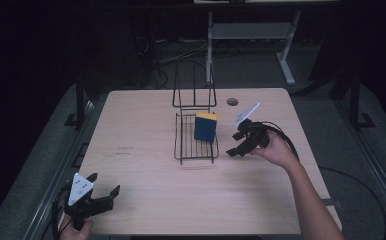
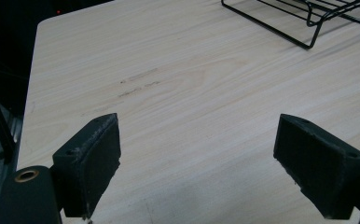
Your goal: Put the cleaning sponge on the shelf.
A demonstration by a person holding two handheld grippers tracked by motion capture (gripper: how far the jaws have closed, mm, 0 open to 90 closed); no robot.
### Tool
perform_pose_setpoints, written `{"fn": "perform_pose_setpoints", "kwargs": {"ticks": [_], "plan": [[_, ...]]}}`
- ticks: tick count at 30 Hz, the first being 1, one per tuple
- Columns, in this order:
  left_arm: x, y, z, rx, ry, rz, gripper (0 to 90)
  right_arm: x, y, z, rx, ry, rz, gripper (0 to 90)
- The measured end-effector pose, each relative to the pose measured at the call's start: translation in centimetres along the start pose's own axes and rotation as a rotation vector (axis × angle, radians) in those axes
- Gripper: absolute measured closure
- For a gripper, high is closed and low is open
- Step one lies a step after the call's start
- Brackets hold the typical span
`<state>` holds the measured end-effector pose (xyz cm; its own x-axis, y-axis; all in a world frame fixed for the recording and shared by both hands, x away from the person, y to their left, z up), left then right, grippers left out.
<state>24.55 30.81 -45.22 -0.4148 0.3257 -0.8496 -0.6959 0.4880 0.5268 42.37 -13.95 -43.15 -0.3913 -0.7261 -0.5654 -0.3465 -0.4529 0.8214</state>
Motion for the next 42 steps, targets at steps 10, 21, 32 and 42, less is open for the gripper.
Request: {"fn": "perform_pose_setpoints", "kwargs": {"ticks": [10, 21, 32, 42], "plan": [[0.0, 0.0, 0.0, -0.001, 0.002, -0.003, 14.1, 0.3, 0.6, 0.7, -0.009, 0.0, -0.018, 23.3], [-0.1, -0.1, -0.1, -0.001, 0.004, -0.002, 14.1, 1.8, 0.8, 1.2, 0.0, 0.006, -0.004, 23.1], [0.0, -0.1, -0.1, 0.0, 0.005, -0.002, 14.1, 3.4, 0.4, 1.7, -0.015, -0.022, 0.001, 23.2], [-0.1, -0.1, -0.1, 0.001, 0.001, 0.0, 14.1, 4.0, 0.7, 2.1, -0.009, -0.027, -0.007, 23.2]]}}
Point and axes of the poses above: each handheld gripper's, and its own axes: y roughly backward along the jaws, x roughly out of its underside, z roughly to its left, the point moved 4 cm from there along -y, roughly forward along the jaws, and after that the axes turned 12 degrees about x, right-handed, at the moved point
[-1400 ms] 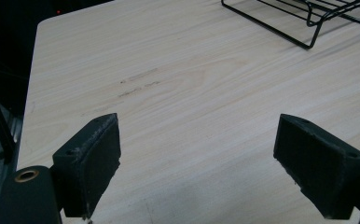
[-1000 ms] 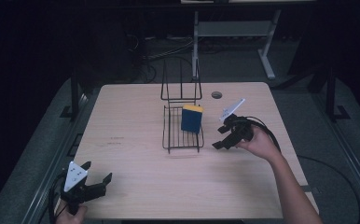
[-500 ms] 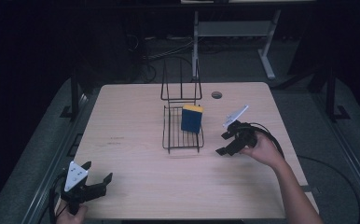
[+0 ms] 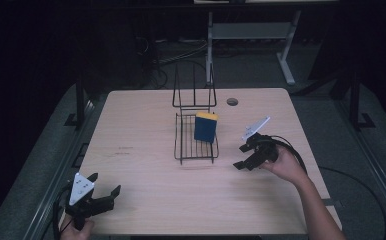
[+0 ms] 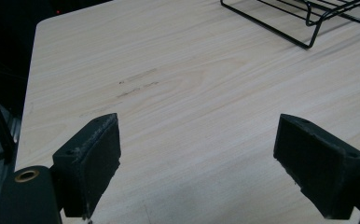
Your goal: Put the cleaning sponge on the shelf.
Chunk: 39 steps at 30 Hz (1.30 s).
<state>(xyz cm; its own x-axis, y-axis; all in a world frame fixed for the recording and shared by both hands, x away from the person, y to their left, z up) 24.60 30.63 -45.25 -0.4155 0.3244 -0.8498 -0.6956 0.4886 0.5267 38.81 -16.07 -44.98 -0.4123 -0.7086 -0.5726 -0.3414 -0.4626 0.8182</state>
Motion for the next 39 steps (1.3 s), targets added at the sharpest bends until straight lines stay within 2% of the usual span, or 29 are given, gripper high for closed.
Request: {"fn": "perform_pose_setpoints", "kwargs": {"ticks": [12, 39], "plan": [[0.0, 0.0, -0.1, 0.0, -0.002, 0.0, 14.1, 0.8, 0.4, 0.6, 0.001, 0.006, -0.014, 23.2], [0.0, -0.1, -0.1, -0.001, -0.003, 0.005, 14.1, 3.4, 1.0, 1.8, 0.012, -0.02, -0.022, 21.5]]}}
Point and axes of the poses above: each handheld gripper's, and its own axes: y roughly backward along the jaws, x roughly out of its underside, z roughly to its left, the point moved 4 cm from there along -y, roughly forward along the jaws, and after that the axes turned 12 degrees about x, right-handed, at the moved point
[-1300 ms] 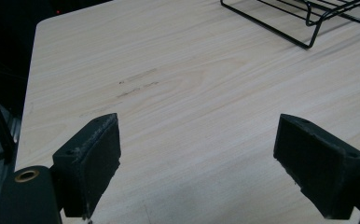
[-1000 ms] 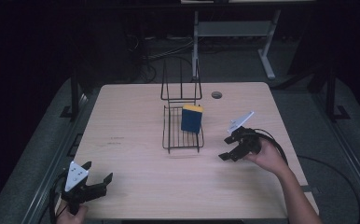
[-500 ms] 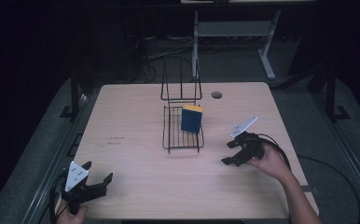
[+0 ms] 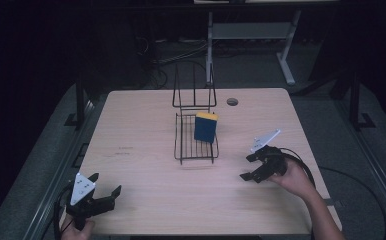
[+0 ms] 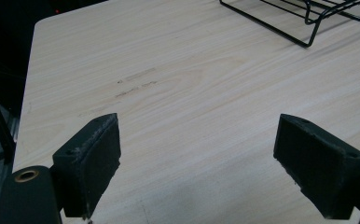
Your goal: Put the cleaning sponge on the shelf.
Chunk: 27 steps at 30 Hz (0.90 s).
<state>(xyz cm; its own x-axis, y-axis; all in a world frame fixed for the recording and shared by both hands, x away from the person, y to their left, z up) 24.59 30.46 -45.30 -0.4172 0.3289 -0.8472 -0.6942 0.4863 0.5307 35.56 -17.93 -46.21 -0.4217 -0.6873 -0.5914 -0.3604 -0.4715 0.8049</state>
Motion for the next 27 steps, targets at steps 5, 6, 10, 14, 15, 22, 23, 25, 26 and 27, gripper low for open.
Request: {"fn": "perform_pose_setpoints", "kwargs": {"ticks": [5, 6, 10, 14, 15, 22, 23, 25, 26, 27], "plan": [[0.0, 0.0, 0.0, 0.0, 0.001, -0.001, 14.1, 0.6, 0.2, 0.2, 0.004, -0.002, -0.002, 21.2], [0.0, 0.0, 0.0, 0.001, 0.001, 0.001, 14.1, 0.8, 0.3, 0.3, 0.006, -0.004, -0.003, 21.1], [0.0, 0.0, -0.1, 0.002, 0.001, 0.001, 14.1, 1.1, 0.3, 0.5, 0.005, -0.007, -0.001, 21.0], [0.0, -0.1, -0.1, 0.002, 0.001, 0.002, 14.1, 1.4, 0.4, 0.7, 0.006, -0.008, -0.006, 20.9], [0.0, -0.1, -0.1, 0.003, 0.0, 0.002, 14.1, 1.6, 0.4, 0.9, 0.008, -0.009, -0.001, 20.9], [0.0, 0.0, 0.0, 0.0, 0.001, 0.001, 14.1, 2.1, 0.6, 1.3, 0.009, -0.006, -0.006, 20.9], [0.0, 0.0, 0.0, 0.0, 0.001, 0.002, 14.1, 2.3, 0.7, 1.4, 0.009, -0.007, -0.009, 20.9], [0.0, -0.1, 0.0, 0.001, 0.002, 0.001, 14.1, 2.5, 0.8, 1.5, 0.01, -0.009, -0.015, 20.9], [0.0, -0.1, -0.1, 0.002, 0.002, 0.001, 14.1, 2.5, 0.8, 1.5, 0.01, -0.009, -0.015, 20.9], [0.0, 0.0, -0.1, 0.002, 0.002, 0.002, 14.1, 2.7, 0.9, 1.5, 0.013, -0.012, -0.015, 20.9]]}}
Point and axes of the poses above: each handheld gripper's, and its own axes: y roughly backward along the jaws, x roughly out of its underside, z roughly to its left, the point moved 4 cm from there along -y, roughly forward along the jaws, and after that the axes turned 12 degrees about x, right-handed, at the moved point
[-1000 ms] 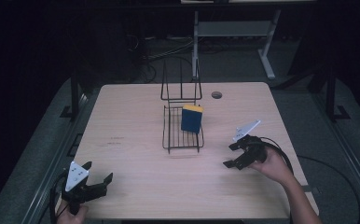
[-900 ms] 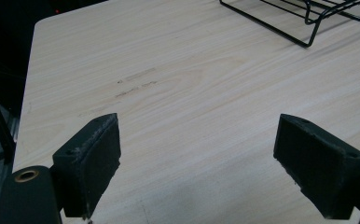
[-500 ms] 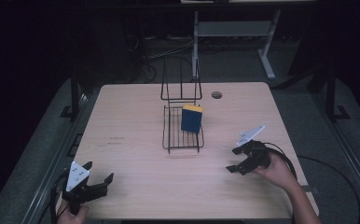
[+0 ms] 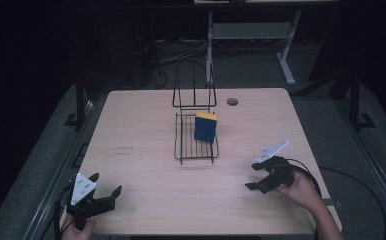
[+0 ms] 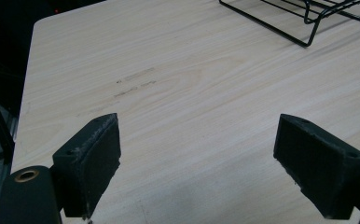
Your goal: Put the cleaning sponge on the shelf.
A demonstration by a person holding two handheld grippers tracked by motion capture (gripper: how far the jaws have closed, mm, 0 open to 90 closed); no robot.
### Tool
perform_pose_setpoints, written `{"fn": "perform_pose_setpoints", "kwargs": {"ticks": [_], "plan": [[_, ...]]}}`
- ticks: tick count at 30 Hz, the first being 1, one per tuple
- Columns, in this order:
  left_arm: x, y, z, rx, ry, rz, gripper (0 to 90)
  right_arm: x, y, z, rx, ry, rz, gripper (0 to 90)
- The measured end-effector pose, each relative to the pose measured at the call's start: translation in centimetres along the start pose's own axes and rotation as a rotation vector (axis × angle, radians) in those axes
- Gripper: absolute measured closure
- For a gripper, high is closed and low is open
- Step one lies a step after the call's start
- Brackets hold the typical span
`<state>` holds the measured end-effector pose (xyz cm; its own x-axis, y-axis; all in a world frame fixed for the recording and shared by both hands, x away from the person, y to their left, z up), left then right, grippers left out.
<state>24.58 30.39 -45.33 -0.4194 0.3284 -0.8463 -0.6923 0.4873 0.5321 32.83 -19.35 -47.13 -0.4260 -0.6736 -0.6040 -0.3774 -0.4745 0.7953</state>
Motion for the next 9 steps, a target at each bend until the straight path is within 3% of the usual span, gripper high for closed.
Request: {"fn": "perform_pose_setpoints", "kwargs": {"ticks": [9], "plan": [[-0.03, 0.01, 0.02, -0.001, -0.006, 0.001, 14.1, 0.79, 0.2, 0.41, 0.009, -0.018, 0.001, 18.1]]}}
Point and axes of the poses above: each handheld gripper's, and its own axes: y roughly backward along the jaws, x roughly out of its underside, z roughly to its left, the point moved 4 cm from there along -y, roughly forward along the jaws, and after that the axes turned 12 degrees about x, right-handed, at the moved point
